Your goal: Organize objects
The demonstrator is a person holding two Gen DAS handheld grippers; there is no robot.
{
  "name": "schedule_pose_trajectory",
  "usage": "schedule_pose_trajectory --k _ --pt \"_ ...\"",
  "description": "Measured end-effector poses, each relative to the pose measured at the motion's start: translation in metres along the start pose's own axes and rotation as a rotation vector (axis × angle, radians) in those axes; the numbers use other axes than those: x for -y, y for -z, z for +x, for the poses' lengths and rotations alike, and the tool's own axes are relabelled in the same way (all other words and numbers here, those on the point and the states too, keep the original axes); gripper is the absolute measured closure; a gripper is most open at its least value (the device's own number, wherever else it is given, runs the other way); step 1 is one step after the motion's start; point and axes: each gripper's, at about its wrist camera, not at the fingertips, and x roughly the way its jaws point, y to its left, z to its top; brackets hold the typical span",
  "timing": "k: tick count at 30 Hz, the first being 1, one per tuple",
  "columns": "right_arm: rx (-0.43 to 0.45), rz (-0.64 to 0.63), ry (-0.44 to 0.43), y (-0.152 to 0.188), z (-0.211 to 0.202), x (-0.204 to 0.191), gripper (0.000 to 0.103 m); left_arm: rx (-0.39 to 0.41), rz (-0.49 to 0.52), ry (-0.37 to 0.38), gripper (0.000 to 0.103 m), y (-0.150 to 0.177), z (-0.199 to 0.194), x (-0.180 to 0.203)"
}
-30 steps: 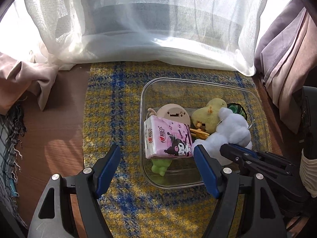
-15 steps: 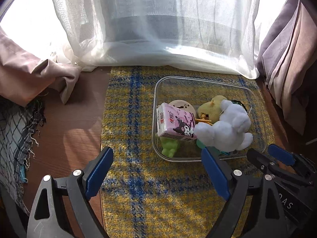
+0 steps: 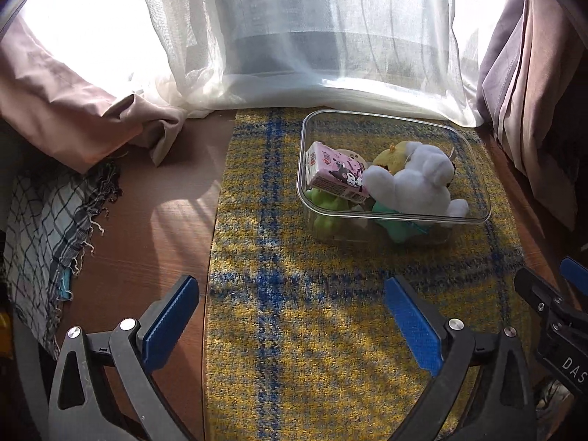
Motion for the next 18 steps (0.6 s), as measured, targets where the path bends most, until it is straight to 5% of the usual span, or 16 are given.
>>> schedule_pose_trajectory --k 18 --pt "-0.033 -0.026 0.015 0.053 -0.026 -0.002 0.021 -0.002 0.014 0.000 0.000 0.051 -0.031 0.001"
